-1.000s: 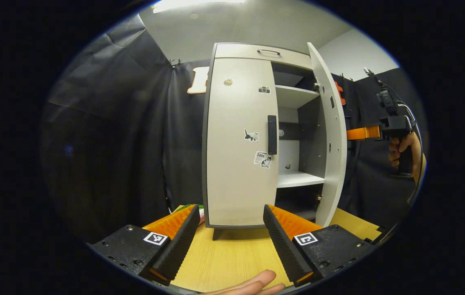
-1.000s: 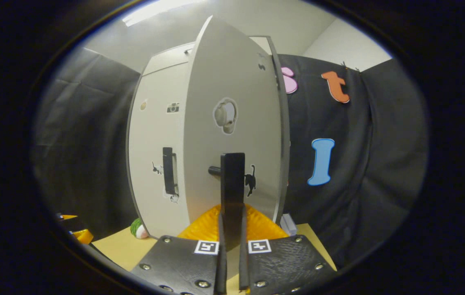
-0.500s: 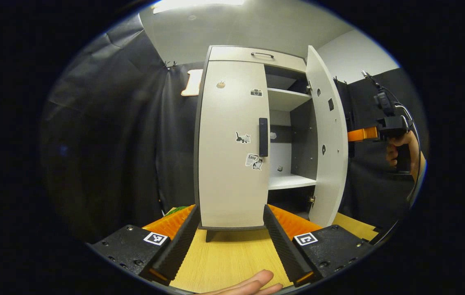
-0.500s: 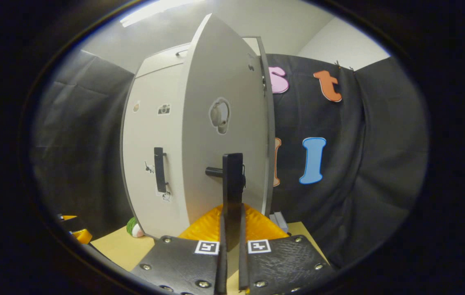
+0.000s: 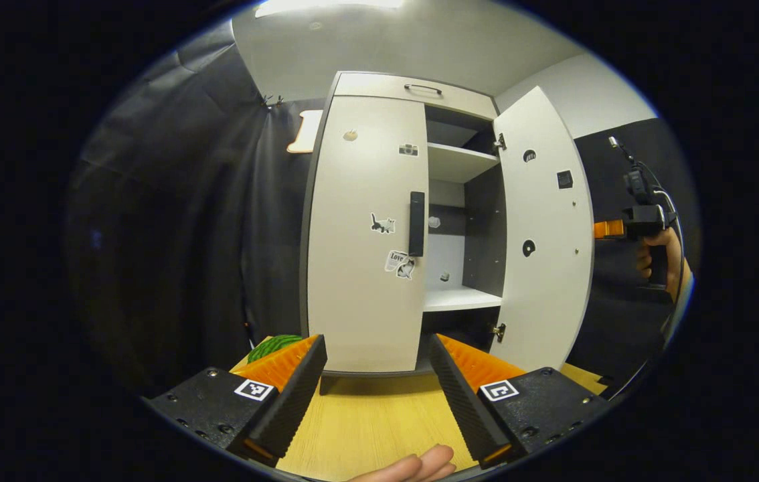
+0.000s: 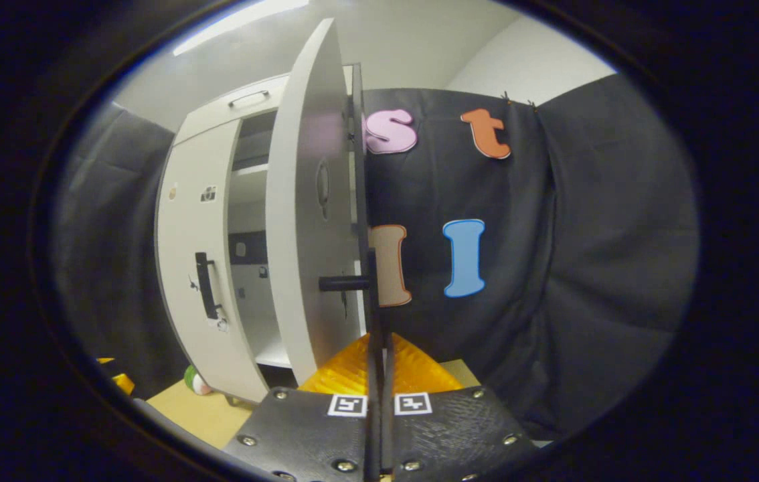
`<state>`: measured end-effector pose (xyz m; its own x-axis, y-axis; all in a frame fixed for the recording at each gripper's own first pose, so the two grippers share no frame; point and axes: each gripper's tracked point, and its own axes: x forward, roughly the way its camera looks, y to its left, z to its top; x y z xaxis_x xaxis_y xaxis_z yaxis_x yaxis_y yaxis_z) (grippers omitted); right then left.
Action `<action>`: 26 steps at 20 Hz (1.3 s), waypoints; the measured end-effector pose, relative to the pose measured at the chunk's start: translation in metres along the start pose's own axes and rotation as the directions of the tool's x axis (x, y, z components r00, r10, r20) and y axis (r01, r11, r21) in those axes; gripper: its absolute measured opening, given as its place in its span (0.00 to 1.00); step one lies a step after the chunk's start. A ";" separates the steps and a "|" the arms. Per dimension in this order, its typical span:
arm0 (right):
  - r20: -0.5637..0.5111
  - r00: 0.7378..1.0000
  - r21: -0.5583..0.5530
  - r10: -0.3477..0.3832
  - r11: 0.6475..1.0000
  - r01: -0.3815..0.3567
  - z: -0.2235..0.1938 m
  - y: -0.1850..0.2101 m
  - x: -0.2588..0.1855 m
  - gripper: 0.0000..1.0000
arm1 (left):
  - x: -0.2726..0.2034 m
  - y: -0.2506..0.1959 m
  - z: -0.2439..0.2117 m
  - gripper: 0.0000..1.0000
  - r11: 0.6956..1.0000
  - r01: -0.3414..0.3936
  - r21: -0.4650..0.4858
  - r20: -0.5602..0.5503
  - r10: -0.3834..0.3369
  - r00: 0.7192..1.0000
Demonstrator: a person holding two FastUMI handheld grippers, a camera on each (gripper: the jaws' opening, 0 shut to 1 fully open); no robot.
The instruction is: Open the right door of the double-door shoe cabinet with the right hand, and open the left door with the left hand.
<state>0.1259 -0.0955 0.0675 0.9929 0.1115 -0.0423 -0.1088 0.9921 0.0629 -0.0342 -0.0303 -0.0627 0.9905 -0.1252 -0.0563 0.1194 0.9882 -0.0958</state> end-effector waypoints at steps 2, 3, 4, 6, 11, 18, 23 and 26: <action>-0.006 0.999 0.053 0.044 0.998 -0.044 -0.001 0.002 0.001 0.01 | 0.000 -0.002 -0.002 0.93 1.000 -0.008 -0.030 -0.017 0.007 1.000; -0.003 0.999 0.050 0.052 0.997 -0.052 -0.002 0.001 0.000 0.01 | 0.002 -0.004 -0.003 0.93 1.000 -0.002 -0.028 -0.026 0.002 1.000; 0.001 1.000 0.021 0.015 1.000 -0.015 -0.006 -0.009 0.001 0.01 | 0.004 -0.003 -0.002 0.96 1.000 0.000 -0.019 -0.031 -0.001 1.000; 0.004 1.000 -0.055 0.013 0.998 -0.013 -0.015 -0.010 -0.009 0.31 | 0.009 -0.002 0.003 0.96 1.000 0.006 -0.013 -0.020 -0.006 1.000; 0.070 0.996 -0.158 -0.062 0.985 0.072 -0.019 -0.018 -0.043 0.43 | 0.022 0.001 0.028 0.96 1.000 -0.004 0.022 0.026 0.003 1.000; 0.212 0.972 -0.066 -0.099 0.991 0.115 -0.035 0.002 -0.136 0.98 | 0.046 -0.011 0.069 0.94 0.998 0.007 0.065 0.094 -0.013 0.995; 0.209 0.973 -0.025 -0.098 0.994 0.105 -0.079 0.021 -0.191 0.98 | 0.070 -0.018 0.096 0.95 0.998 0.000 0.055 0.136 -0.008 0.991; 0.168 0.983 0.001 -0.074 0.997 0.075 -0.108 0.040 -0.211 0.98 | 0.094 -0.026 0.106 0.96 0.999 0.030 0.019 0.145 -0.033 0.989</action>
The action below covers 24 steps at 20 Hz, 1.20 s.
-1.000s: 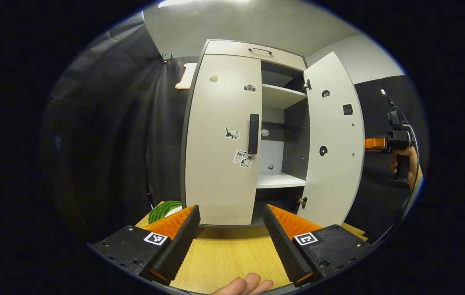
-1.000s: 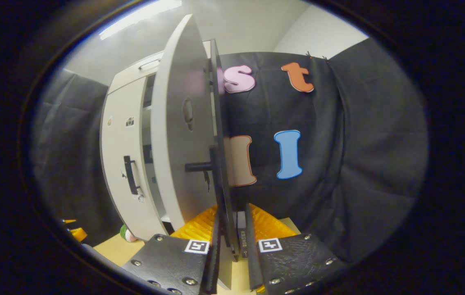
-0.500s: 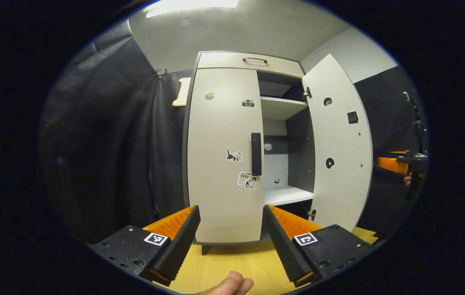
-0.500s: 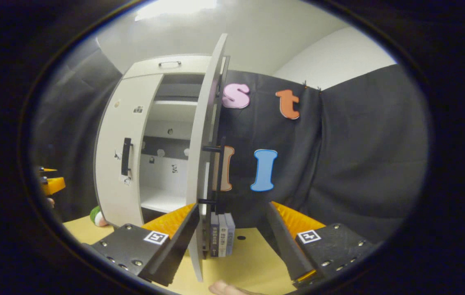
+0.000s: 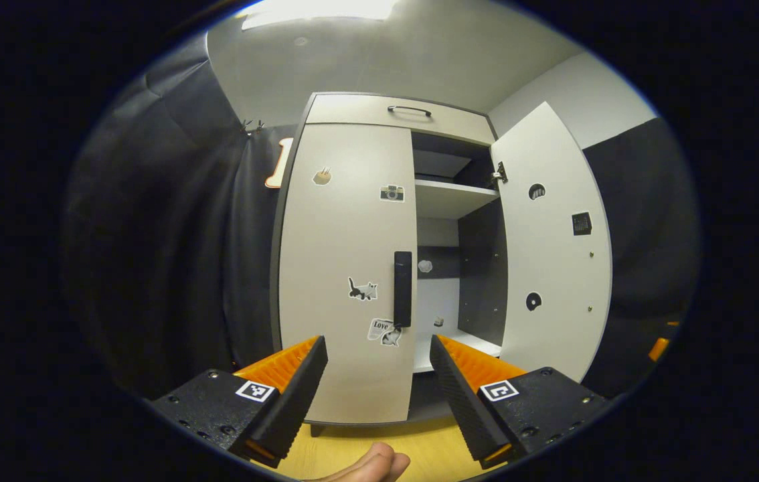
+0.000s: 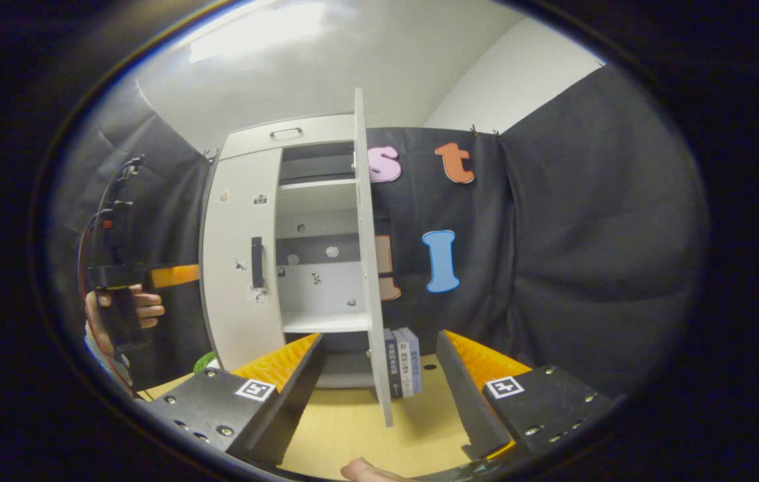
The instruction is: Open the right door of the double-door shoe cabinet with the right hand, and open the left door with the left hand.
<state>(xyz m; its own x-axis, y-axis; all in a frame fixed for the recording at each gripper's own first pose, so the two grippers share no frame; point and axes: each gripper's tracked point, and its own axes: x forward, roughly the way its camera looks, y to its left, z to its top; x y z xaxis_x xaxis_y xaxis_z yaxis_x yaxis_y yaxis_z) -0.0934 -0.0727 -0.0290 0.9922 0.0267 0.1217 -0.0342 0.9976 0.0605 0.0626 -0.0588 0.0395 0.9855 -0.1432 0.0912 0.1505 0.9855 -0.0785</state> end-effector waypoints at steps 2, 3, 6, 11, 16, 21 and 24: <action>0.007 0.999 0.037 0.040 0.998 -0.040 -0.007 0.013 -0.016 0.98 | 0.017 0.003 0.001 0.95 1.000 -0.029 0.011 -0.005 0.029 1.000; 0.019 0.999 0.048 0.037 0.998 -0.038 -0.009 0.012 -0.022 0.98 | 0.027 0.002 0.004 0.96 0.999 -0.038 0.030 -0.005 0.038 0.999; 0.040 0.998 0.107 0.038 0.993 -0.042 -0.013 0.007 -0.034 0.98 | 0.059 -0.006 0.004 0.96 0.996 -0.047 0.069 -0.021 0.049 0.999; 0.048 0.999 0.112 0.022 0.993 -0.028 -0.011 -0.008 -0.043 0.99 | 0.114 -0.035 -0.005 0.95 0.998 0.018 0.063 -0.040 -0.015 0.999; 0.025 0.999 0.083 0.032 0.996 -0.034 -0.022 -0.009 -0.050 0.98 | 0.159 -0.030 -0.007 0.91 0.996 -0.056 0.071 -0.033 0.058 0.998; 0.017 0.994 0.137 0.112 0.984 -0.113 -0.034 -0.003 -0.043 0.94 | 0.188 -0.023 -0.020 0.92 0.989 -0.128 0.069 -0.063 0.132 0.989; 0.011 0.995 0.102 0.099 0.990 -0.100 -0.038 -0.005 -0.046 0.98 | 0.199 -0.019 -0.011 0.92 0.981 -0.156 0.114 -0.026 0.160 0.987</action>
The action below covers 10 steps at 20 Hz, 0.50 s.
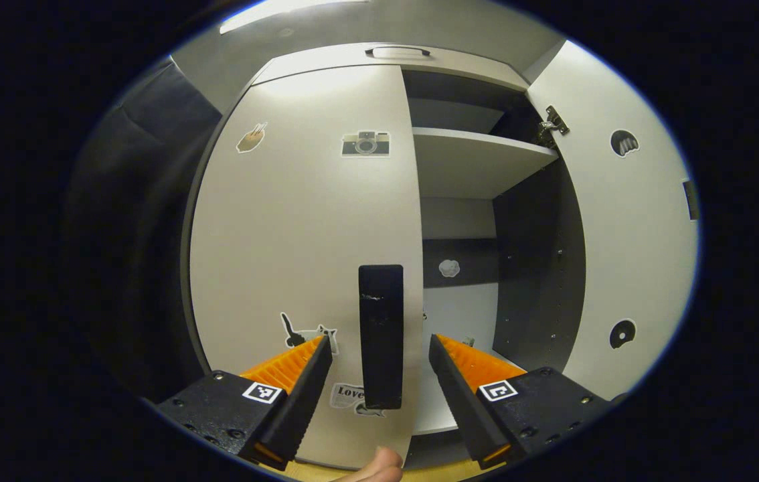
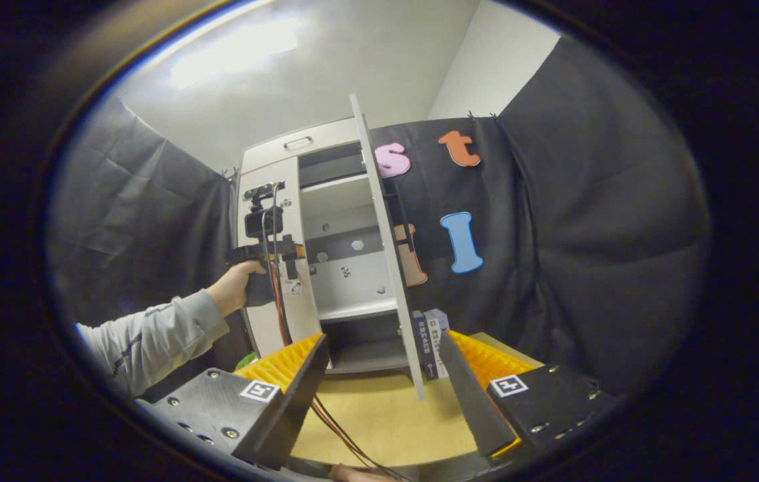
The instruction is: Open the right door of the double-door shoe cabinet with the right hand, and open the left door with the left hand.
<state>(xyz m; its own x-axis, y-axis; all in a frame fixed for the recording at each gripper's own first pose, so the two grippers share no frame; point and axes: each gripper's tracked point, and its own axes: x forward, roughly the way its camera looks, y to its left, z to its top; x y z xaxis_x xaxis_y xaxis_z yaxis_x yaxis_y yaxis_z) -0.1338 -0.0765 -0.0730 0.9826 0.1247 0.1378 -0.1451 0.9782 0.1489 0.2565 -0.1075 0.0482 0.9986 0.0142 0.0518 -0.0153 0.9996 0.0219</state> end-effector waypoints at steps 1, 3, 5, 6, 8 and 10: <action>0.005 1.000 -0.005 0.003 1.000 -0.003 0.001 0.002 -0.001 0.98 | 0.003 0.000 0.004 0.89 1.000 0.000 -0.001 0.021 0.000 1.000; 0.007 1.000 -0.013 0.008 1.000 -0.007 0.002 0.007 -0.002 0.98 | 0.009 -0.004 0.002 0.78 1.000 0.005 -0.005 0.015 -0.005 1.000; 0.006 1.000 -0.021 0.021 1.000 -0.021 0.000 0.011 -0.002 0.98 | 0.015 0.001 -0.010 0.72 1.000 -0.027 0.008 -0.027 0.028 0.999; 0.002 0.999 -0.018 0.037 0.999 -0.037 -0.001 0.017 -0.004 0.98 | 0.017 0.003 -0.016 0.70 0.999 -0.032 0.012 -0.055 0.032 0.998; -0.004 0.995 0.011 0.105 0.994 -0.105 -0.002 0.037 -0.007 1.00 | 0.017 -0.002 -0.014 0.65 0.999 -0.010 -0.036 -0.043 0.008 0.999; -0.004 0.989 0.033 0.149 0.988 -0.149 -0.001 0.049 -0.009 0.98 | 0.021 -0.003 -0.014 0.56 0.998 -0.005 -0.059 -0.073 0.001 0.997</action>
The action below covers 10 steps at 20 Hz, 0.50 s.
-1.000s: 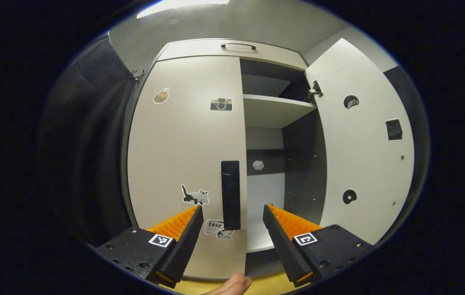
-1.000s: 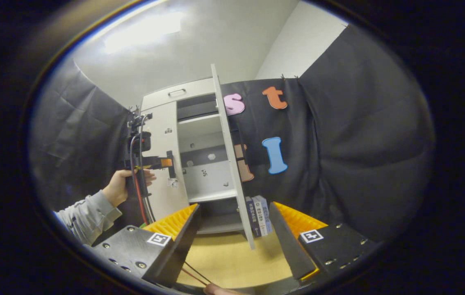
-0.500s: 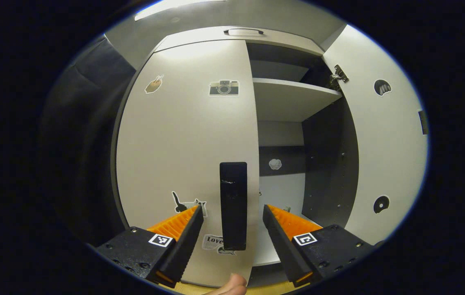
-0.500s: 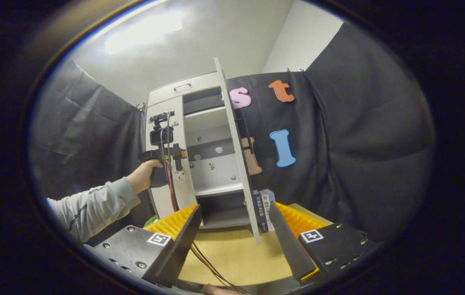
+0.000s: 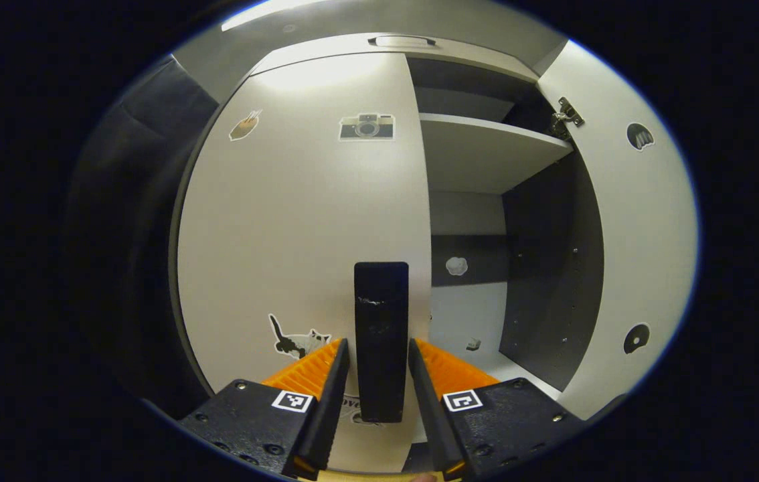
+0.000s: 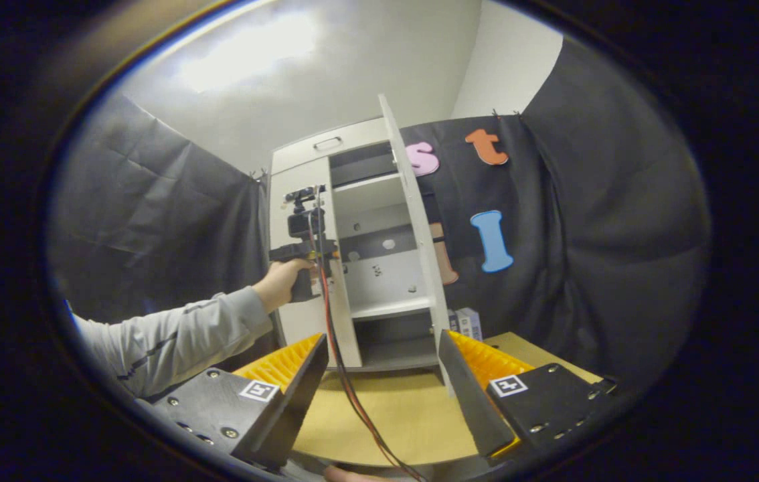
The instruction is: Open the right door of the double-door shoe cabinet with the right hand, and open the left door with the left hand.
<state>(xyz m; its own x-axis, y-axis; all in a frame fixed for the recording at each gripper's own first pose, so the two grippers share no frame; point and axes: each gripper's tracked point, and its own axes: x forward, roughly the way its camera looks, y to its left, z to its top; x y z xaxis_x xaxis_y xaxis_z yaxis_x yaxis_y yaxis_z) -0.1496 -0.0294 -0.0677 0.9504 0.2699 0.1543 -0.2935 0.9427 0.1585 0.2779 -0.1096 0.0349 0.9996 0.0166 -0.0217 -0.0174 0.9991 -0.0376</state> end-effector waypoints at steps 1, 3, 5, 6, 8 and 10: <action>-0.002 1.000 0.001 0.004 1.000 -0.004 0.000 0.001 -0.001 0.98 | -0.002 -0.001 -0.001 0.55 1.000 0.002 -0.005 -0.020 -0.002 1.000; -0.005 1.000 -0.010 -0.012 1.000 0.012 0.000 -0.001 -0.002 0.98 | -0.002 0.000 -0.005 0.35 1.000 0.008 0.000 -0.065 -0.008 0.998; -0.001 1.000 -0.033 -0.028 0.999 0.028 0.004 -0.001 -0.004 0.98 | -0.002 0.000 -0.007 0.33 0.999 0.033 0.025 -0.084 -0.031 0.996; -0.002 0.999 -0.039 -0.032 0.999 0.032 0.004 0.000 -0.003 0.98 | -0.003 0.000 -0.007 0.32 0.999 0.049 0.018 -0.084 -0.048 0.995; -0.012 0.999 -0.034 -0.034 0.999 0.034 0.004 0.001 -0.002 0.98 | -0.006 0.000 -0.008 0.30 0.998 0.058 0.007 -0.085 -0.057 0.995; -0.026 0.998 -0.031 -0.052 0.998 0.051 0.001 -0.003 -0.001 0.99 | -0.008 0.002 -0.010 0.31 0.999 0.046 0.017 -0.091 -0.044 0.995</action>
<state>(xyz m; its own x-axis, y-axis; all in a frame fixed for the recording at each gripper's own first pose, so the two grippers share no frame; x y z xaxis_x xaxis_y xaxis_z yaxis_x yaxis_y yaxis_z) -0.1494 -0.0325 -0.0670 0.9668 0.2254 0.1200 -0.2409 0.9610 0.1357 0.2692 -0.1085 0.0255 0.9934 -0.0307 -0.1104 0.0285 0.9994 -0.0214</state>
